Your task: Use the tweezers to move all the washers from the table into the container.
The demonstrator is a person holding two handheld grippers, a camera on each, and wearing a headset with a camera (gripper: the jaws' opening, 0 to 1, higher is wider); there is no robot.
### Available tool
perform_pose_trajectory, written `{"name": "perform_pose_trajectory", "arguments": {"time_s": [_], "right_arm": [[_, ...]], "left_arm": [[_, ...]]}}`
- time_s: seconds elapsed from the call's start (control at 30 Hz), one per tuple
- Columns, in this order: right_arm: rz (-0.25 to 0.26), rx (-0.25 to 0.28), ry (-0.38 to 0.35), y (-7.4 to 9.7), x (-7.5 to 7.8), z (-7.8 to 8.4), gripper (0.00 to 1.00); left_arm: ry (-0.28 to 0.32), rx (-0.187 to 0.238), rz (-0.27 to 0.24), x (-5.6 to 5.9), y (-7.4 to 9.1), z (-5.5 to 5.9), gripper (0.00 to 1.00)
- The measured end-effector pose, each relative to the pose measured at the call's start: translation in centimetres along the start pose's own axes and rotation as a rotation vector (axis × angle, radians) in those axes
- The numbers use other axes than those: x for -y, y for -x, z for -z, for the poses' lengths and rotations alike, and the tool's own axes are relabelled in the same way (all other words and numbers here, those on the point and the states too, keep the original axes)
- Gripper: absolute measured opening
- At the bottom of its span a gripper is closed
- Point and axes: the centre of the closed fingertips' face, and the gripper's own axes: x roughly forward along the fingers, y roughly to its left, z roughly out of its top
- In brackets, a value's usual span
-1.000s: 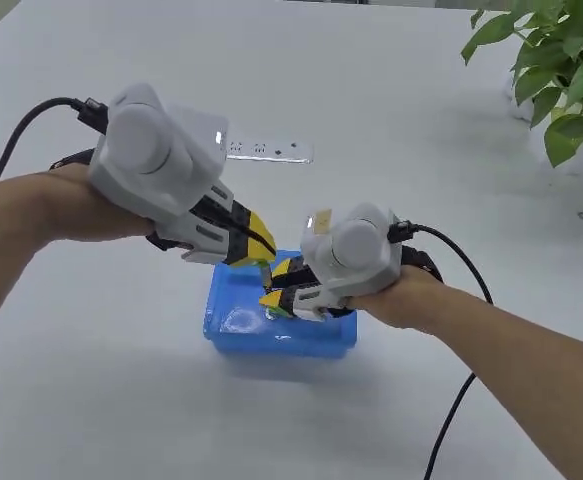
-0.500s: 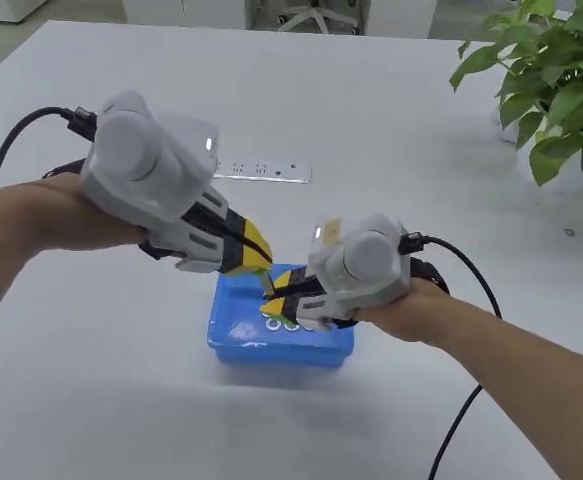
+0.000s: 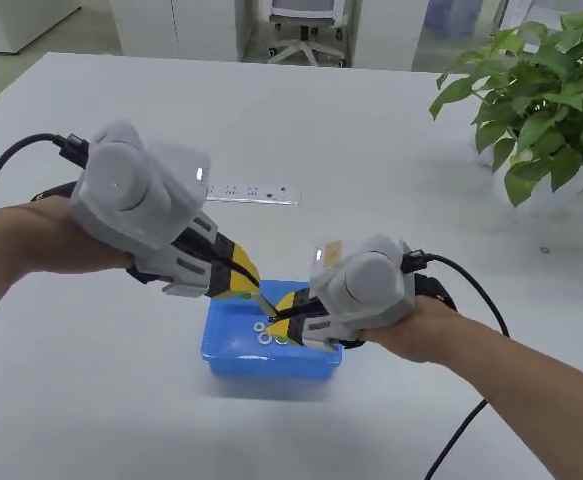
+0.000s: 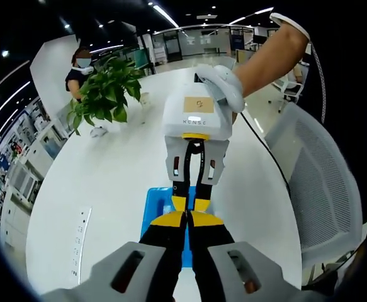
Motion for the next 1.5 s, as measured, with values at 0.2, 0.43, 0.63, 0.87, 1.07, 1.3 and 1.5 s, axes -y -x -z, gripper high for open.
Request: {"name": "perform_pose_trajectory", "arguments": {"time_s": [0.2, 0.43, 0.63, 0.87, 1.07, 1.3, 1.5], "right_arm": [[-0.008, -0.044, 0.02, 0.7, -1.4, 0.2, 0.06], [-0.023, -0.112, 0.055, 1.1, -2.9, 1.0, 0.06], [-0.032, -0.159, 0.073, 1.2, -3.8, 1.8, 0.06], [-0.04, -0.178, 0.081, 1.8, -4.8, 2.5, 0.06], [-0.042, -0.197, 0.081, 2.0, -5.5, 2.9, 0.06], [-0.051, -0.207, 0.088, 2.1, -6.2, 3.1, 0.06], [-0.066, -0.218, 0.095, 2.0, -7.0, 3.4, 0.06]], "left_arm": [[-0.007, -0.001, 0.016, 1.5, 0.1, -0.1, 0.05], [-0.052, -0.056, 0.035, 3.2, -0.5, 0.7, 0.05], [-0.09, -0.117, 0.049, 4.3, -1.2, 1.6, 0.05], [-0.103, -0.162, 0.058, 5.5, -2.0, 2.9, 0.05], [-0.13, -0.202, 0.054, 5.9, -3.1, 4.1, 0.06], [-0.127, -0.216, 0.064, 6.7, -3.9, 4.7, 0.06], [-0.111, -0.229, 0.071, 7.4, -4.7, 5.6, 0.06]]}}
